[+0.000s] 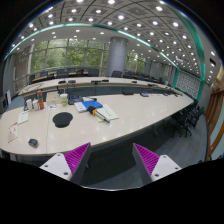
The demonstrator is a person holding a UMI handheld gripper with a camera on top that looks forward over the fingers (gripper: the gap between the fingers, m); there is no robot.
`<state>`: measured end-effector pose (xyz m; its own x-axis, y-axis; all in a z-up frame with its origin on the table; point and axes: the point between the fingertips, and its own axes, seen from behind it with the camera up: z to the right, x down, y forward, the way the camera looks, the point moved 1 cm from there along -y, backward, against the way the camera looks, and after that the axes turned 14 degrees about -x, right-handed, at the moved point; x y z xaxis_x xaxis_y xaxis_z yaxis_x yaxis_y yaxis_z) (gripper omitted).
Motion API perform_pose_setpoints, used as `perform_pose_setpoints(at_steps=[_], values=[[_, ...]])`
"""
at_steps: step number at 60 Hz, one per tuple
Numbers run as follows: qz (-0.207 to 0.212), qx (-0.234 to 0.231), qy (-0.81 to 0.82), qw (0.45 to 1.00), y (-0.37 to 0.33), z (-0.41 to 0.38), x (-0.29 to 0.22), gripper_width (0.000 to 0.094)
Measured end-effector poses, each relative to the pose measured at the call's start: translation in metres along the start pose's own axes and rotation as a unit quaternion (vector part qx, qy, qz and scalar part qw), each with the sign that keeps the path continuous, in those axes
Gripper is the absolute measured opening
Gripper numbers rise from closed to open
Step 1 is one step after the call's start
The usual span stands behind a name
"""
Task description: Arrange mouse
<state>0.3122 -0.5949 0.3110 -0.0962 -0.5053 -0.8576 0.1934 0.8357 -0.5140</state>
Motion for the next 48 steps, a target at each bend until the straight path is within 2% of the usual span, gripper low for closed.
perform_pose_setpoints(at_steps=[16,23,34,48], values=[[-0.031,0.016,-0.016,0.999,0.040,-0.021,0.054,0.0855],[-0.040,-0.001,-0.024,0.999,0.070,-0.063,0.093,0.0857],[-0.052,-0.080,-0.027,0.995,0.125,-0.188,0.138,0.0856],[-0.060,-0.189,-0.050,0.979,0.210,-0.368,0.163,0.0855]])
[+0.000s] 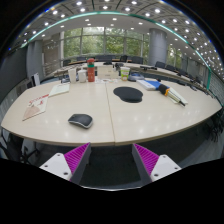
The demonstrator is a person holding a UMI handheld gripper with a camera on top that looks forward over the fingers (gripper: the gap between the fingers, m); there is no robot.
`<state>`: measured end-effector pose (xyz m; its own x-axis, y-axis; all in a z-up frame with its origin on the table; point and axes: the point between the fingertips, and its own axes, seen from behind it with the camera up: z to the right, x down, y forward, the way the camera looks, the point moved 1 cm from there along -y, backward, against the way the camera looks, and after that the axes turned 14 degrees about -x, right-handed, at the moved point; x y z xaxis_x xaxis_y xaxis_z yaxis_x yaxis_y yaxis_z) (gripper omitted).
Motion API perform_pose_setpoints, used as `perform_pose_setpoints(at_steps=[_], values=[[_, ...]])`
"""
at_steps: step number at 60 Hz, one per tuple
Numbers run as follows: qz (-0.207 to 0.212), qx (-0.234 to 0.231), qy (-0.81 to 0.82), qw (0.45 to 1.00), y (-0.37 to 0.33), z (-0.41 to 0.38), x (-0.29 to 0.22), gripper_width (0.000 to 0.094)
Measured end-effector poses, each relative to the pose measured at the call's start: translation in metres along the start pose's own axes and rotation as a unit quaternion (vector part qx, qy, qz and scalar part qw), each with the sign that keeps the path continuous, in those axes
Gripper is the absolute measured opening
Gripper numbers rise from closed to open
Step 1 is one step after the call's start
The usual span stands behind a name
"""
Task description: Arrange mouse
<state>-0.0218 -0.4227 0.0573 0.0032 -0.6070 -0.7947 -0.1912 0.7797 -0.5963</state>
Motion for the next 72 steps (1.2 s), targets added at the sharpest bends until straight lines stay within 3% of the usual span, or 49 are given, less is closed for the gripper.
perform_pose_setpoints(at_steps=[10,26,44,51,57,72], values=[[-0.003,-0.037,-0.039,0.999,0.085,-0.056,-0.020,0.0852],[-0.011,-0.026,-0.047,0.998,0.162,-0.064,-0.048,0.0854],[-0.007,-0.014,-0.055,0.998,0.202,-0.051,-0.078,0.0844],[-0.008,-0.028,-0.042,0.999,0.213,-0.053,-0.079,0.0736],[-0.011,-0.057,-0.043,0.997,0.220,-0.064,-0.077,0.0479],[-0.019,-0.069,-0.051,0.996,0.217,-0.068,-0.085,0.0339]])
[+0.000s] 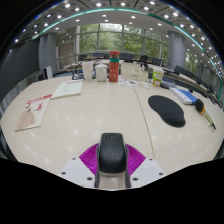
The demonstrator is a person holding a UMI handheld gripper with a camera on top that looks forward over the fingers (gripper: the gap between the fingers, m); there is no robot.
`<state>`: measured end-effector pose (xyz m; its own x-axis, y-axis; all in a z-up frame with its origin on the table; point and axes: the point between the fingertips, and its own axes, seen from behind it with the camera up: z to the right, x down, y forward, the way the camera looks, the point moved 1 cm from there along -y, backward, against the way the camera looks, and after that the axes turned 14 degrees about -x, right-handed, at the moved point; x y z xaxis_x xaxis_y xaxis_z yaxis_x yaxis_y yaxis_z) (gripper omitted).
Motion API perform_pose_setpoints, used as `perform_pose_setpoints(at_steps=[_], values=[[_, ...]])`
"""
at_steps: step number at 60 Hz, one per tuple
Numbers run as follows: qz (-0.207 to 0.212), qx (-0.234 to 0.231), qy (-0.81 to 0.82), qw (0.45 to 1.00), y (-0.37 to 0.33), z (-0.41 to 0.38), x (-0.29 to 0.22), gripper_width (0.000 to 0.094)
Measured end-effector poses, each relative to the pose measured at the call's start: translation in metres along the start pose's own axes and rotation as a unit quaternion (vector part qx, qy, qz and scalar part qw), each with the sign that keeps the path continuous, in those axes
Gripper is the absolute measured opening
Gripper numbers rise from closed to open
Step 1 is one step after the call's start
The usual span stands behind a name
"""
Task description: Arrange mouse
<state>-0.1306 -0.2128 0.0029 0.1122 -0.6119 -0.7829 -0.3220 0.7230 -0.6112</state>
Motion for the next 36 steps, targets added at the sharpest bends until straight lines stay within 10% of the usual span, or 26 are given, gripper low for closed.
perform_pose_setpoints(at_steps=[27,36], values=[[0.156,0.002,-0.012,0.988,-0.104,0.076,-0.214,0.0318],[0.145,0.027,-0.011,0.989,-0.070,0.172,-0.238,0.0317]])
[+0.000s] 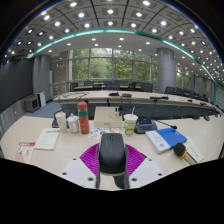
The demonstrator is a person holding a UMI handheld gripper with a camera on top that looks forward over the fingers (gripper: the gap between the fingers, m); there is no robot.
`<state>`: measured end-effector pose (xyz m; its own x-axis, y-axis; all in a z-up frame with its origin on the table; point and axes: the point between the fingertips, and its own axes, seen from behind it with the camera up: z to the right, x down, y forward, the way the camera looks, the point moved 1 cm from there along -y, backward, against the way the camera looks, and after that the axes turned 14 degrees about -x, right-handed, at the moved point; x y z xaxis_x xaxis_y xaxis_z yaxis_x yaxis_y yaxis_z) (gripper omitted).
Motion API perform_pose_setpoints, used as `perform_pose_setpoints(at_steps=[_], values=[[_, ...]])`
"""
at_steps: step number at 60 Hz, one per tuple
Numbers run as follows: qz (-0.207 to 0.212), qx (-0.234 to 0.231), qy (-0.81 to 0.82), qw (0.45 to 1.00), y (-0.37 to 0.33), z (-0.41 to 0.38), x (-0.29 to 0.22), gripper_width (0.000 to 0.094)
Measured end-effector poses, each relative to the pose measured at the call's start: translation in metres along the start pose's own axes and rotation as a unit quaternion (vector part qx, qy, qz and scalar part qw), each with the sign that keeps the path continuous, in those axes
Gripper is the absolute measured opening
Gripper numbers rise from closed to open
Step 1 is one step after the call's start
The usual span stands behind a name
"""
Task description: Arrange mouse
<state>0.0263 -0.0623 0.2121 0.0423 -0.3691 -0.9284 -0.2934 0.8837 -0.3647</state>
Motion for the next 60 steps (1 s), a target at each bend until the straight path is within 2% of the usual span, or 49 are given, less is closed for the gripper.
perform_pose_setpoints(at_steps=[12,24,33,36,38,41,44,47,60], values=[[-0.072,0.002,0.003,0.997,0.088,0.092,0.068,0.0318],[-0.128,-0.018,0.023,0.991,0.140,0.124,0.133,0.0325],[-0.166,-0.037,0.031,0.985,0.148,0.126,0.167,0.0457],[-0.159,-0.036,0.024,0.986,0.146,0.128,0.164,0.0500],[-0.166,-0.034,0.020,0.985,0.144,0.127,0.166,0.0610],[-0.173,-0.028,0.013,0.984,0.138,0.127,0.168,0.0865],[-0.176,-0.017,0.010,0.984,0.130,0.128,0.166,0.0834],[-0.173,-0.010,0.011,0.985,0.120,0.128,0.159,0.0868],[-0.147,0.012,0.036,0.988,0.026,0.091,0.123,0.0855]])
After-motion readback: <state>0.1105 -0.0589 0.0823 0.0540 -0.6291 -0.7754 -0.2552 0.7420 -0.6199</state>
